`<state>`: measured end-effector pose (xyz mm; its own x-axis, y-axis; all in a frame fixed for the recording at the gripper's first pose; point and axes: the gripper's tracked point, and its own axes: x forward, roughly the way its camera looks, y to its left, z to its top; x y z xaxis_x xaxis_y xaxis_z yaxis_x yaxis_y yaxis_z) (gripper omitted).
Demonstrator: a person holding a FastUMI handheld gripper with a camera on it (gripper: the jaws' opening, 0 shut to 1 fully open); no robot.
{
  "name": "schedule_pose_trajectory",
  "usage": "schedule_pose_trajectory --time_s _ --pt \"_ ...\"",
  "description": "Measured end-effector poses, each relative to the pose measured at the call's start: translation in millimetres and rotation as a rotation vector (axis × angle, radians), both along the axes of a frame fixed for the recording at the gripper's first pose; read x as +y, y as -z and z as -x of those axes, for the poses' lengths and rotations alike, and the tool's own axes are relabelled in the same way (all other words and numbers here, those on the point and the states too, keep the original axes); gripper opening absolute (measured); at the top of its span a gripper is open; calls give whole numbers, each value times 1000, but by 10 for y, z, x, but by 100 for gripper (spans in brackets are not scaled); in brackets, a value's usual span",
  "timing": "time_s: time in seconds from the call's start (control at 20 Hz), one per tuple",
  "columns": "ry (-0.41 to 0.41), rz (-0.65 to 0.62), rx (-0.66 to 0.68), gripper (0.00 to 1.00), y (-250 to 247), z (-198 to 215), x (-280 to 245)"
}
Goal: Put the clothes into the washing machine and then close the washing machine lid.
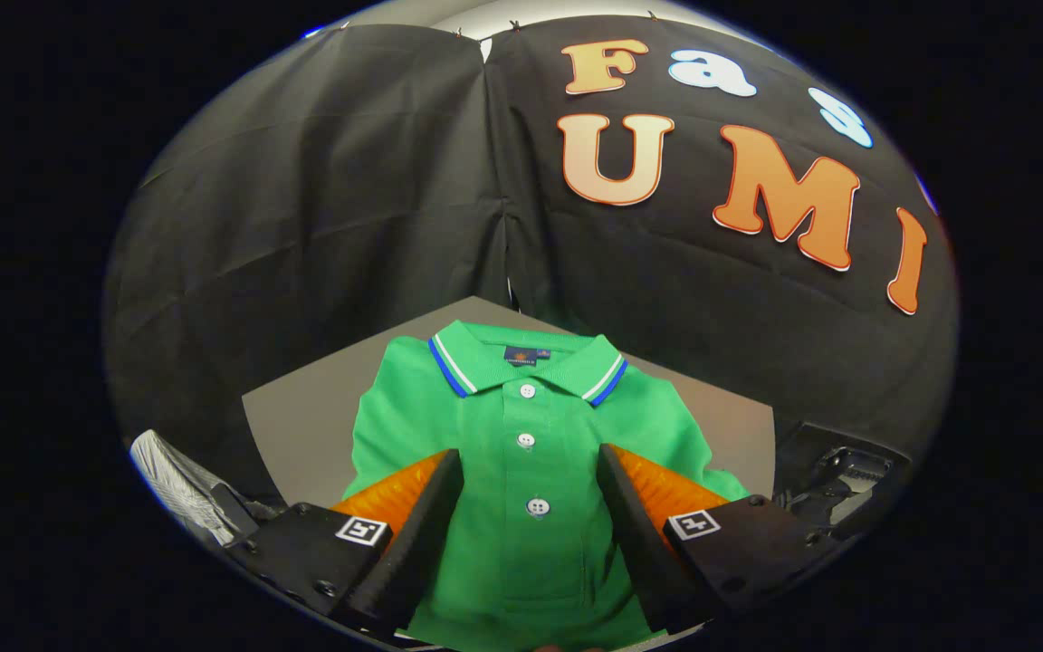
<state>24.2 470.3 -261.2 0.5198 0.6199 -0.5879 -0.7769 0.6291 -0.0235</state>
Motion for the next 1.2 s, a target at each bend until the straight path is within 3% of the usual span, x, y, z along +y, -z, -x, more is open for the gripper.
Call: schedule_pose_trajectory --time_s 0.35,0.45,0.5,0.65,0.75,0.95,1.2 --pt "5 7 13 86 47 -14 -47" --pt "8 11 -5 60 45 -19 -72" --pt "7 15 -16 59 44 -27 -86" --pt "-11 37 -73 37 20 -22 -88" --pt "-6 28 -97 28 -33 -7 -120" --pt "40 -63 -98 23 -200 27 -320" --pt "32 -236 -135 23 -734 98 -511"
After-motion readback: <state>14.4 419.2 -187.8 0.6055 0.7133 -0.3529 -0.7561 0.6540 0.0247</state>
